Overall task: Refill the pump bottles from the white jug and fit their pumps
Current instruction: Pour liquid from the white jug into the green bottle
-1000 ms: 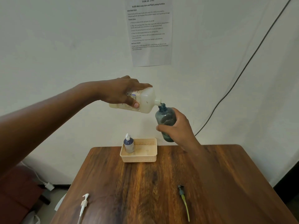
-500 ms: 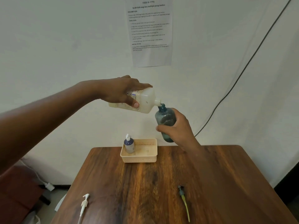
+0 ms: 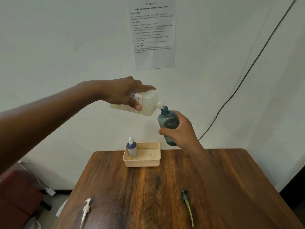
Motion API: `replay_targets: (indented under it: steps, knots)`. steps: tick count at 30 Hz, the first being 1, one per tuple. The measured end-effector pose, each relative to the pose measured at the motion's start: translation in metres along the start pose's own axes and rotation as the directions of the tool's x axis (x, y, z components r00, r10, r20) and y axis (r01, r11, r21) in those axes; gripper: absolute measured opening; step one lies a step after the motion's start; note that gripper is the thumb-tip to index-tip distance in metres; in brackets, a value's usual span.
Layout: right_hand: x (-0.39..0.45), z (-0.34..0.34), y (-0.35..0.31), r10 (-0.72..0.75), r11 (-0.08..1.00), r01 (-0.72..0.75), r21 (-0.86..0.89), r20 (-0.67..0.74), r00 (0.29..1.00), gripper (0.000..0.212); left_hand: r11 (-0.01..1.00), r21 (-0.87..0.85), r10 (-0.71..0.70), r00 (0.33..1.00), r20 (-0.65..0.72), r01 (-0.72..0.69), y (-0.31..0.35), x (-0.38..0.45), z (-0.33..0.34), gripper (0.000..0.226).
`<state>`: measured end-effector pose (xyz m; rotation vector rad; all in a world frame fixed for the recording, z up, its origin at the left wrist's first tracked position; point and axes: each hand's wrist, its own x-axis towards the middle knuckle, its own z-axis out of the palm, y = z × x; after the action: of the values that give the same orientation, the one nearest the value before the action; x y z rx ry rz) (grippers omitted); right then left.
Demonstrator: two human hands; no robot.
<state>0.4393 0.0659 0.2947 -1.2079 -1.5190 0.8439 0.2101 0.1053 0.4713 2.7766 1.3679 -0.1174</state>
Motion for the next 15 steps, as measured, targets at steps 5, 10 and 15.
replay_targets:
  steps: [5, 10, 15]
  knots:
    - [-0.0007, 0.0008, 0.0002, 0.000, 1.000, 0.000, -0.003, -0.002, 1.000, 0.066, 1.000, 0.000, -0.002, 1.000, -0.013, 0.002, -0.0027, 0.0014, -0.0004, 0.084]
    - [-0.0006, 0.0010, -0.0001, -0.007, 1.000, 0.007, 0.003, 0.002, 1.000, 0.068, 1.000, 0.020, 0.008, 1.000, -0.003, -0.008, -0.0017, 0.0015, -0.0025, 0.089]
    - [-0.0006, 0.0008, -0.0006, -0.002, 1.000, 0.002, 0.016, 0.007, 1.000, 0.070, 1.000, 0.004, 0.015, 1.000, -0.007, -0.015, -0.0029, 0.0012, -0.0042, 0.088]
